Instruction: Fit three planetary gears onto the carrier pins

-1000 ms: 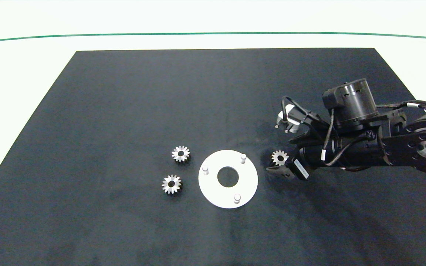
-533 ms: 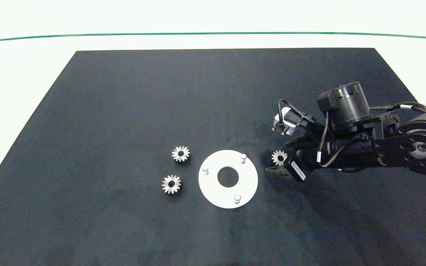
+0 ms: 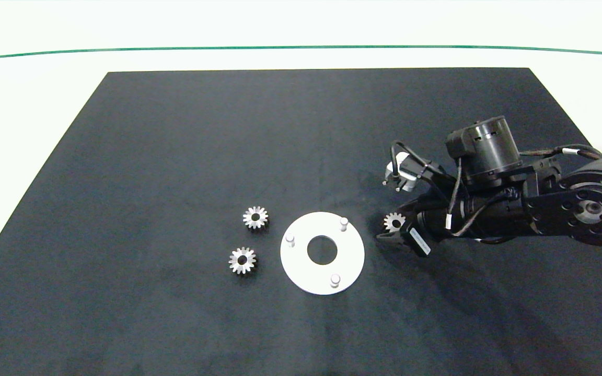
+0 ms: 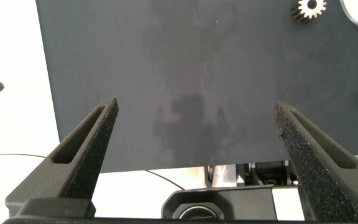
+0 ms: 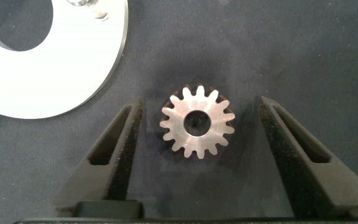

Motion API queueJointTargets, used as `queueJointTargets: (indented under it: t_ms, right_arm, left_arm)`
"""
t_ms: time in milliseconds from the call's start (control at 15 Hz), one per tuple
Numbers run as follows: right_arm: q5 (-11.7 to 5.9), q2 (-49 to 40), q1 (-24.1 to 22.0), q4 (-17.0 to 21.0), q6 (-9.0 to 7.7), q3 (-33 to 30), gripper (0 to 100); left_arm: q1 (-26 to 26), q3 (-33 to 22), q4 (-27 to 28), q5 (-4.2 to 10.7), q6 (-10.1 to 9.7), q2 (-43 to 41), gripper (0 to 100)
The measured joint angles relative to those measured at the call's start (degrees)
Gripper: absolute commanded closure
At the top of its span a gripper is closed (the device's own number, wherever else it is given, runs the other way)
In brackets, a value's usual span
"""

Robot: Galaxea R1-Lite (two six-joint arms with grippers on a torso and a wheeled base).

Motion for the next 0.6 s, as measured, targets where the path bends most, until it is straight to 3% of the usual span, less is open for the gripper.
queueJointTargets:
  t_ms: [600]
  right_arm:
    - [-0.35, 0.0, 0.13, 0.22, -0.06, 0.29, 49]
  left_arm:
    - [-0.11, -0.33, 0.04, 0.01, 0.06, -0.02, 0]
